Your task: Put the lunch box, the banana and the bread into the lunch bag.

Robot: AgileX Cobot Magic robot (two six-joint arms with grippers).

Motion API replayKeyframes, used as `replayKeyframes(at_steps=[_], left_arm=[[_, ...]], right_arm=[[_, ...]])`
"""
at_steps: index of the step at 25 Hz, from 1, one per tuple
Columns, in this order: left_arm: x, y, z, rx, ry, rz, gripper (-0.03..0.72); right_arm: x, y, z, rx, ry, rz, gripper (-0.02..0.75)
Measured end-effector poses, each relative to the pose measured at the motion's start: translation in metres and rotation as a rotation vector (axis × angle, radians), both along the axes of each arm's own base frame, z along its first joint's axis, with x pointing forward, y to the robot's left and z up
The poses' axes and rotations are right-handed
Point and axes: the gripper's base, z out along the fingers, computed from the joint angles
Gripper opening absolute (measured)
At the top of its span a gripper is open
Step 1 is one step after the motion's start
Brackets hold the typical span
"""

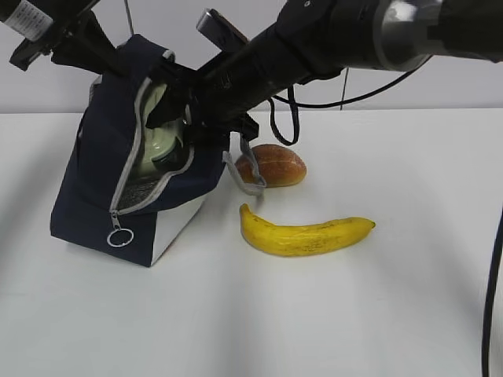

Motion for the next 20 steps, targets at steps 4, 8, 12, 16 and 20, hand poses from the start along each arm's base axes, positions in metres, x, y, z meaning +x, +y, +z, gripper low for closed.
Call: replayKeyframes(at_steps=[4,8,12,16,20], left_arm=[[0.000,0.000,0.000,-0.001,0.000,0.000,0.001],[0.000,0.000,0.000,-0.001,0.000,0.000,0.001],[0.000,0.000,0.000,-0.001,0.000,0.000,0.001],[0.000,0.000,0.000,0.005,0.000,0.000,0.001],[0.002,0.001,-0.004,0.011,0.009,0.000,0.001]], right_arm=[[0.001,0.001,-0.001,0.000,-0.004,-0.009,0.385],[0.001,0.002,-0.002,0.002,-0.005,-0.011,0.385],[0.002,0.006,-0.013,0.005,0.018,-0.014,0.385],[0.001,0.015,-0.026,0.003,0.039,-0.014,0.385],[0.000,0.029,-0.032,0.004,0.026,-0.001,0.384]])
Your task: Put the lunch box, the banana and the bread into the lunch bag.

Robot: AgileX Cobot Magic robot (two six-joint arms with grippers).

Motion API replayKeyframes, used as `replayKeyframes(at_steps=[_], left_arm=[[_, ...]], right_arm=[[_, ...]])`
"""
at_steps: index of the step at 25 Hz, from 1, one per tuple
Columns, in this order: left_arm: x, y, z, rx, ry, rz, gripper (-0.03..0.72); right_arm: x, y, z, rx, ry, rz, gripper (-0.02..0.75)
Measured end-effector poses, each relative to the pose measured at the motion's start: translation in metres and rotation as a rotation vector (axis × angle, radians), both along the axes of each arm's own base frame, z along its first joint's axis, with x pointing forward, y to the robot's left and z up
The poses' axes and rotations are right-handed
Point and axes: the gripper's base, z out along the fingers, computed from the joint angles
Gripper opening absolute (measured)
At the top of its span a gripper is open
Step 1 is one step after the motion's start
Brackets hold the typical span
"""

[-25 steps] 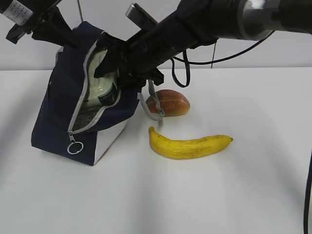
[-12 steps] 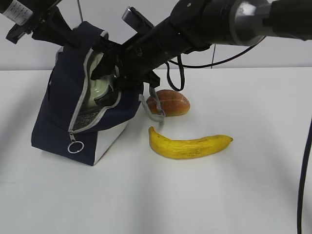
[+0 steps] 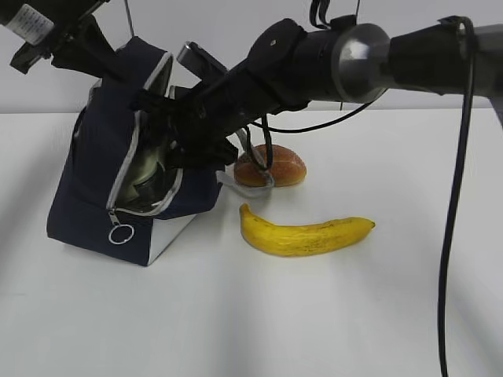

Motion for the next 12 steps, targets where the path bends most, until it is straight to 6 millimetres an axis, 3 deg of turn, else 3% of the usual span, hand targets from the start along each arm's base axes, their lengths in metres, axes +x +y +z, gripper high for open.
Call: replayKeyframes(at_steps=[5,12], left_arm=[[0.003,0.000,-0.006,0.004,0.014,0.001,0.001],[0.003,0.000,-0.007,0.008,0.013,0.001,0.001]], right_arm=[[0.002,0.010,-0.005,0.009,-0.017,-0.007,0.385],[0.007,0.016,-0.030,0.014,0.026,-0.031,0.409]])
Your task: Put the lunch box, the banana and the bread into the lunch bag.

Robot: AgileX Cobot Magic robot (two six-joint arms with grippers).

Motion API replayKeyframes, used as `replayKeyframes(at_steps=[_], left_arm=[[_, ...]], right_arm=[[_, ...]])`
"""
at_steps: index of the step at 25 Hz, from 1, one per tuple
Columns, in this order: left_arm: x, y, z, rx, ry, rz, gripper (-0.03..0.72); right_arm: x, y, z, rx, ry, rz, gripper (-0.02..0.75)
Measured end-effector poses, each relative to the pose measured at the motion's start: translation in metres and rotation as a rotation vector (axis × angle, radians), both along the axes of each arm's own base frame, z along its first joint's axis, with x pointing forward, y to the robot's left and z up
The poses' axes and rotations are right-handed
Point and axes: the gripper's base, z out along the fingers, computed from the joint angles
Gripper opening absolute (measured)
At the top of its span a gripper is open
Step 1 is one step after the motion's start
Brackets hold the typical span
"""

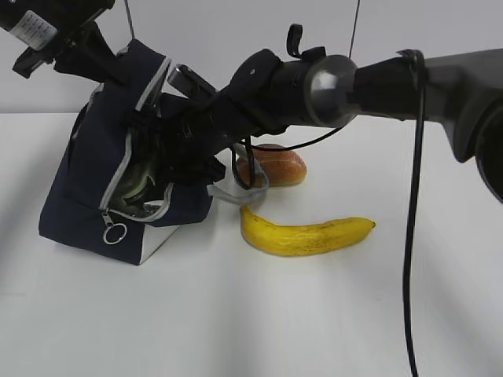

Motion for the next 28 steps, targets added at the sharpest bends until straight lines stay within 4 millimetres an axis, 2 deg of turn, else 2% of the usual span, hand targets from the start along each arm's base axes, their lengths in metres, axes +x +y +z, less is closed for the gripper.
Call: replayKeyframes(at_steps=[4,8,12,15,22,28], left_arm=[[0.000,0.001,-0.001,0.011,-0.001,0.000,0.001],[0.000,0.001,-0.001,0.012,-0.001,0.000,0.001],[0.000,0.001,-0.001,0.012,-0.001,0.000,0.001],[0.000,0.001,-0.001,0.011,-0.001,0.000,0.001],[0.000,0.001,-0.001,0.012,-0.001,0.000,0.001],[0.000,0.001,-0.001,0.016,-0.001,0.000,0.001]], right_arm=[[0.003,0.001,0.003,0.010,-0.030,-0.010,0.462],[0.002,0.000,0.003,-0.017,-0.047,0.021,0.473],[0.004,-0.009,0.008,-0.067,-0.033,0.111,0.477],[0.011,-0.025,0.021,-0.076,-0.008,0.164,0.478],[0.030,-0.082,0.064,-0.105,0.048,0.271,0.456],[0.046,-0.122,0.097,-0.114,-0.001,0.204,0.400]])
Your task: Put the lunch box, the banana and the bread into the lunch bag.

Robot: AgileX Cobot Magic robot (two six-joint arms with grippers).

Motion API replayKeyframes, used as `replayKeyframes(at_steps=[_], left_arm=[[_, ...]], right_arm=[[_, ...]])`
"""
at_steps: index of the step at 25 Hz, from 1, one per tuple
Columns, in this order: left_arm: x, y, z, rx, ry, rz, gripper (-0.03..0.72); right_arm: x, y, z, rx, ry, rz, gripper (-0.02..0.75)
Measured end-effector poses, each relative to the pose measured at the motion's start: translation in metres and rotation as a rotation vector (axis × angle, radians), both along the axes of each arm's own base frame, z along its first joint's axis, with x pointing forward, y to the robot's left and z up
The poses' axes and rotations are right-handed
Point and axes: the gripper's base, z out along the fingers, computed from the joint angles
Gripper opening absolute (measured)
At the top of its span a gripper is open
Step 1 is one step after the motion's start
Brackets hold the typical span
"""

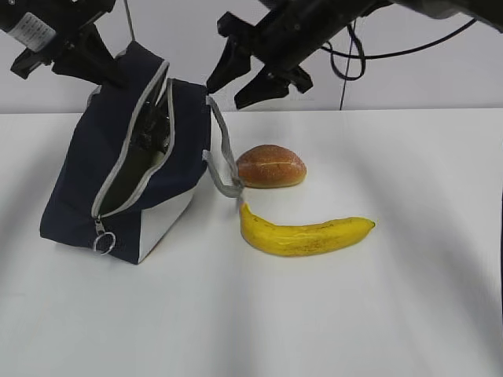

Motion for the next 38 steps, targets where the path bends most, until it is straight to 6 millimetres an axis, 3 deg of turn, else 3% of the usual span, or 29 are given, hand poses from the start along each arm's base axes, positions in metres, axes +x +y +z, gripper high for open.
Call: replayKeyframes(at_steps=[9,18,22,30,38], left_arm=[[0.000,0.000,0.000,0.002,0.000,0.000,0.001],[0.000,0.001,-0.001,0.011,-0.001,0.000,0.001],[0.000,0.001,-0.001,0.012,-0.001,0.000,0.001],[0.000,0.001,-0.001,0.012,-0.001,0.000,0.001],[0.000,0.001,-0.001,0.012,-0.001,0.000,0.001]], right_arm=[[-0.008,-0.036,0.035,-0.301,-0.159,-0.052,0.373],[-0.031,-0.051,0.065,-0.398,-0.212,-0.071,0.373],[-0.054,-0.058,0.058,-0.434,-0.147,-0.054,0.373],[-0.099,-0.070,0.025,-0.504,-0.021,0.064,0.372],[-0.106,-0.072,0.014,-0.570,-0.178,0.406,0.372]])
